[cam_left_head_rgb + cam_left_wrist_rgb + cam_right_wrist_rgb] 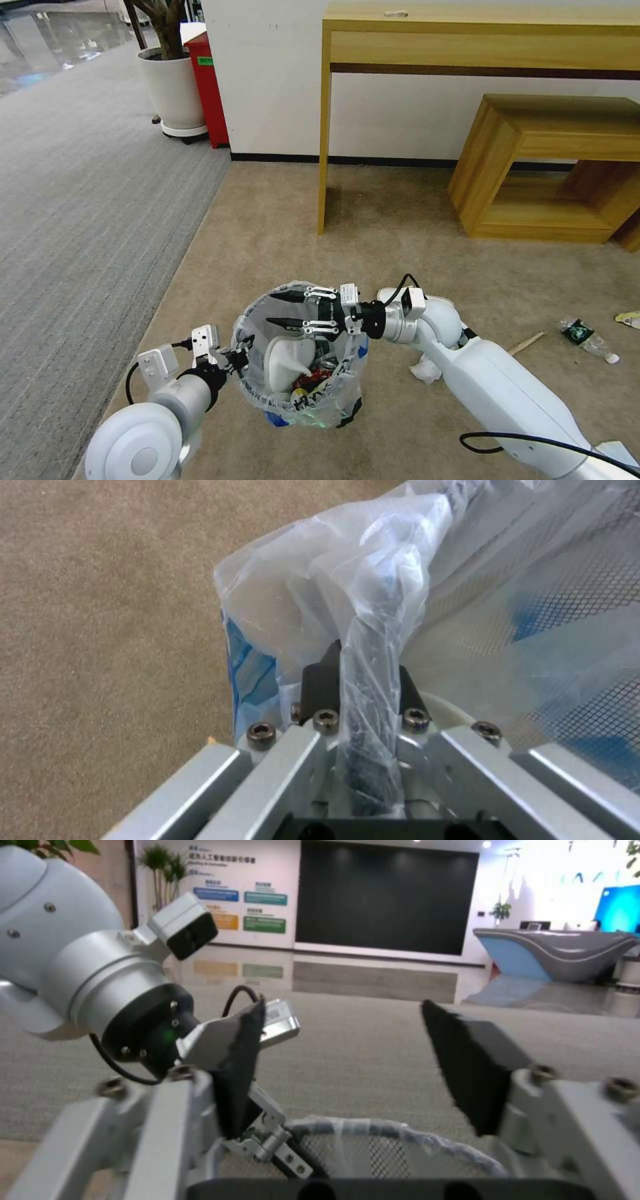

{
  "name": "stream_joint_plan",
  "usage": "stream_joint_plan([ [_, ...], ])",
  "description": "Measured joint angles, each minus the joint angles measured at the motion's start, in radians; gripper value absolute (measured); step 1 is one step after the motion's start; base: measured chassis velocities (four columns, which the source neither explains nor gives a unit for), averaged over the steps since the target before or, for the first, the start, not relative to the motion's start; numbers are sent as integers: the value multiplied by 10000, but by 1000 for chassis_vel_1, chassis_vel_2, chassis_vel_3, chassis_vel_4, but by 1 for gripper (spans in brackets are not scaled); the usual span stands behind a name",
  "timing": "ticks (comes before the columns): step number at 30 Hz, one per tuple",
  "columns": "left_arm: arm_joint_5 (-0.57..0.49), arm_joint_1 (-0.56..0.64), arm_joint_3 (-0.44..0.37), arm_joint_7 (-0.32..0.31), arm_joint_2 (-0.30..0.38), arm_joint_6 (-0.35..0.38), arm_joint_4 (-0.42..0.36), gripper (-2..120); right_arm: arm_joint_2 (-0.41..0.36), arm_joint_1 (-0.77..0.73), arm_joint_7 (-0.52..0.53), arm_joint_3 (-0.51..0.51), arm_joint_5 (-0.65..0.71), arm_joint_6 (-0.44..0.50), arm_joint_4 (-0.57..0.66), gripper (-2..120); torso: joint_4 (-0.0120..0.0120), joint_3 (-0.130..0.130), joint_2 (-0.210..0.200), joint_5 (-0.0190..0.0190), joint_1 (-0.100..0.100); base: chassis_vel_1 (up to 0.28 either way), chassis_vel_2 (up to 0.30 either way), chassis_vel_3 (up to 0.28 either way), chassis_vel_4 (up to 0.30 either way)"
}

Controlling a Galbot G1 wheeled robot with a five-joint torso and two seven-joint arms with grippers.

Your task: Pick up the trash bin and place the garbage on the floor into it.

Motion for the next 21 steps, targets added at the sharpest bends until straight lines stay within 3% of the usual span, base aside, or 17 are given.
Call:
stream_joint_plan([
  [6,-47,-88,-50,-237,5,12,112,1,-93,-22,90,140,95,-18,40,91,0,0,0,0,0,0,0,0,0],
  [10,-124,-111,-100,-376,5,13,125,1,-105,-106,340,259,187,-17,101,96,1,0,0,0,0,0,0,0,0],
  [12,-228,-154,-232,-857,5,2,219,1,-135,-376,1621,624,656,-17,429,100,0,0,0,0,0,0,0,0,0],
  [14,-236,-160,-270,-960,5,-11,244,1,-143,-443,1978,714,726,-25,510,100,0,0,0,0,0,0,0,0,0],
  [17,-362,-186,-519,-1336,-81,-78,226,1,-288,-1042,4491,1672,596,-329,1054,100,2,0,0,-1,0,0,0,0,0],
  [19,-370,-191,-541,-1360,-94,-78,212,1,-310,-1127,4706,1800,526,-326,1090,100,1,0,0,-1,0,0,0,0,0],
  [21,-392,-266,-748,-1635,-219,-79,116,1,-482,-1759,5569,2862,-116,-304,1318,100,-1,0,0,1,0,0,0,0,0],
])
